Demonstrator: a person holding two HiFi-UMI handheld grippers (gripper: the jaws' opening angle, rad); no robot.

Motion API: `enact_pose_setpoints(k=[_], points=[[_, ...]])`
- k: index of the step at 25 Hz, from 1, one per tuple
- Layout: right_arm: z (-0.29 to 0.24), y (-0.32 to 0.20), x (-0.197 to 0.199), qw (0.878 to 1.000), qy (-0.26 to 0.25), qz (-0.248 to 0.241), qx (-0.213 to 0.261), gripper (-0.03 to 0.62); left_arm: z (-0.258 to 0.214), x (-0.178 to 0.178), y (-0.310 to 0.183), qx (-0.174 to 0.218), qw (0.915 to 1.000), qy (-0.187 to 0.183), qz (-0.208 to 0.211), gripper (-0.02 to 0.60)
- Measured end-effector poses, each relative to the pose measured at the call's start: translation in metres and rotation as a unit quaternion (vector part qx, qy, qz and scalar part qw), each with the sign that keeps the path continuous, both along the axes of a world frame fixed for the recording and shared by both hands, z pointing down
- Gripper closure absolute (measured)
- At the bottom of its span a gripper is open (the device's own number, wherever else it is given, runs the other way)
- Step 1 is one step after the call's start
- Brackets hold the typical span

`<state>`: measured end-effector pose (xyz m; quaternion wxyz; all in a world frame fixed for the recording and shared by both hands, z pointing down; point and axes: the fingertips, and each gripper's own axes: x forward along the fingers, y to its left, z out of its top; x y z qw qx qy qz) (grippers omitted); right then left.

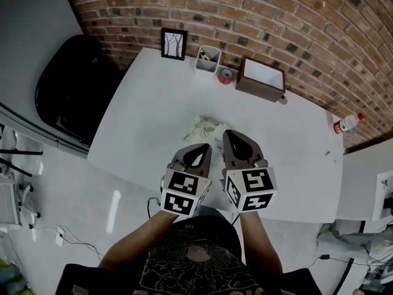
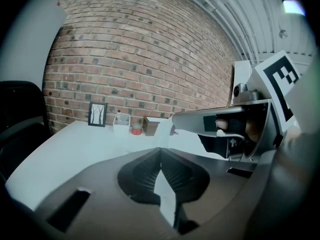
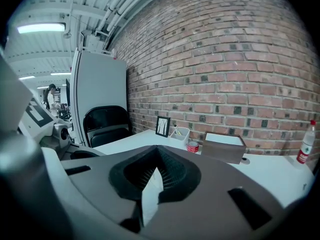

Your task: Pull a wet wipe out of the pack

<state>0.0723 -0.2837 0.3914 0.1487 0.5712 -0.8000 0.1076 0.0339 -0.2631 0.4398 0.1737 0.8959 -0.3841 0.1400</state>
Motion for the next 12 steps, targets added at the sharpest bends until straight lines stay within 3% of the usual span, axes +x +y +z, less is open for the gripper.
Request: enact_pose_setpoints(k=[12], points=[[-0.032,0.017,-0.005,0.999,0.015,0.003,0.038,0.579,-0.017,-0.009,0.013,0.02,0.9998,0.009,-0.004,0.569]])
